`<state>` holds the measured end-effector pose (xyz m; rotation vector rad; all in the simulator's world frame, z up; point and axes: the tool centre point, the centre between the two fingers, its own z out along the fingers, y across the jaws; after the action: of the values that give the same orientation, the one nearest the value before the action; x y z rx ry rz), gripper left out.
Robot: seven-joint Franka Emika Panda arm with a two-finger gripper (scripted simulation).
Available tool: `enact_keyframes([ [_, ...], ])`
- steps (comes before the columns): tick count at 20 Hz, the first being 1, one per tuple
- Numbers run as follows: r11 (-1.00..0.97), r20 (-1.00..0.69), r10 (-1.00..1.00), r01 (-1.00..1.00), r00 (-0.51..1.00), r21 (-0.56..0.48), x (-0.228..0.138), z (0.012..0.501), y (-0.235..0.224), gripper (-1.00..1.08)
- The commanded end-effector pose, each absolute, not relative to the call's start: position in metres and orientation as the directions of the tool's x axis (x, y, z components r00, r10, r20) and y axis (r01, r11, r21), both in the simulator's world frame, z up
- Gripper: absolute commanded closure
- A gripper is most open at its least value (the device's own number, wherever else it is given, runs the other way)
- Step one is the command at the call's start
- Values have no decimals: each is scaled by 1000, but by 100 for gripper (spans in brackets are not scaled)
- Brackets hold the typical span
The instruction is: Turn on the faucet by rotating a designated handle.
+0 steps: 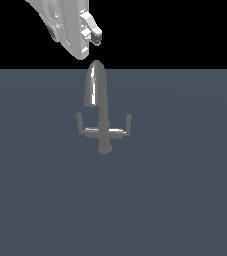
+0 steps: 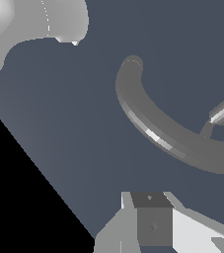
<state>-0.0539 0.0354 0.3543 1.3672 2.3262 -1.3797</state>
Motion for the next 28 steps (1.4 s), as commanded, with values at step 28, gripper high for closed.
enact_keyframes([
  [28,298,119,175,-62,-977,-952,21,246,74,108],
])
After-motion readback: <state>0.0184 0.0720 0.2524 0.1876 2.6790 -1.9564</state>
